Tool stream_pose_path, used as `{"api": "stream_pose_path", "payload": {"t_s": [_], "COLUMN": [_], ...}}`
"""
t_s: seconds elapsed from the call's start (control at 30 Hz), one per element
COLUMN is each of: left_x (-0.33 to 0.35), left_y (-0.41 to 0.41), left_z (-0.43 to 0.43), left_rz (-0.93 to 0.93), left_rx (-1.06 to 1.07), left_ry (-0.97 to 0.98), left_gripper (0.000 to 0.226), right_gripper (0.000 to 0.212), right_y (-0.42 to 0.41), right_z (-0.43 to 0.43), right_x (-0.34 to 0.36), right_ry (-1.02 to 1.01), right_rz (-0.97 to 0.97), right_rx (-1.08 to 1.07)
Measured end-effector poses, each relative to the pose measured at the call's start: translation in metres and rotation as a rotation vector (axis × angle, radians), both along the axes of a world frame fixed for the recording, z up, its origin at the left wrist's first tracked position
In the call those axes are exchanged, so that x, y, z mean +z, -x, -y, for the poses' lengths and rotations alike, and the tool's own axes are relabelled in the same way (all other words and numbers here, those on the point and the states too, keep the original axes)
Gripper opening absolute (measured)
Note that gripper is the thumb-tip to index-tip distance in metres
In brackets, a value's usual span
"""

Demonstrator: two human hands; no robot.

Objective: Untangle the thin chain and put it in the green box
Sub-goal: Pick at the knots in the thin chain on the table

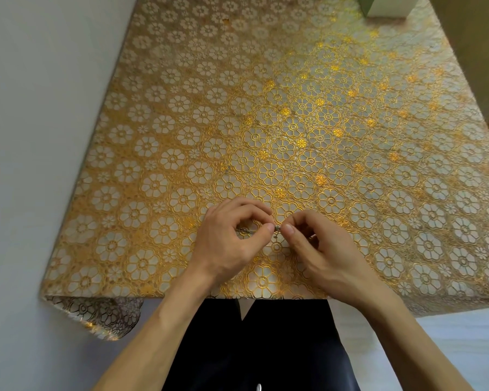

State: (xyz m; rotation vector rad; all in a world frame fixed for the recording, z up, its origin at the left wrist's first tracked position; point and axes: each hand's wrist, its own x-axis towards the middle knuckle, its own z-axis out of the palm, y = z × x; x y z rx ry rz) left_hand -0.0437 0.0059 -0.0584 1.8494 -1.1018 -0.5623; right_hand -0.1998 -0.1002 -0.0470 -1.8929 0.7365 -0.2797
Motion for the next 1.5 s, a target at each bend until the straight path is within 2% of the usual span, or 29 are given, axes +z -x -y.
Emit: {"api": "stream_pose_path", "payload": {"t_s": [0.5,0.6,0.73,0.87,1.1,1.27,1.5], "left_x": [-0.001,0.001,0.006,0.020,0.053,0.069,0.071], "left_y": [-0.001,-0.003,-0.007,-0.017,-0.040,-0.061,-0.103], "left_z": [0.001,0.000,0.000,0.002,0.017,0.031,0.066], "left_rz": [-0.076,-0.158,-0.339,-0.423,-0.497,-0.415,-0.120], "left_rx": [0.012,0.011,0.012,-0.016,-0.081,-0.080,-0.040], "left_ry": [0.044,0.044,0.036,0.042,0.012,-0.032,-0.096], "left_gripper": [0.024,0.025,0.022,0.013,0.013,0.013,0.010], "right_gripper": [0.008,0.020,0.005,0.014,0.014,0.018,0.013], "right_y": [-0.001,-0.002,-0.006,-0.013,-0.028,-0.040,-0.061], "right_z": [-0.003,-0.003,-0.001,0.006,0.025,0.047,0.086], "right_x": [0.007,0.008,0.008,0.015,0.043,0.049,0.043], "right_ry": [-0.016,-0.043,0.100,0.141,-0.163,-0.201,0.043], "right_rz": [0.012,-0.021,-0.051,-0.021,0.145,0.165,0.098], "right_rx": [-0.010,0.001,-0.027,-0.058,-0.089,-0.120,-0.187]}}
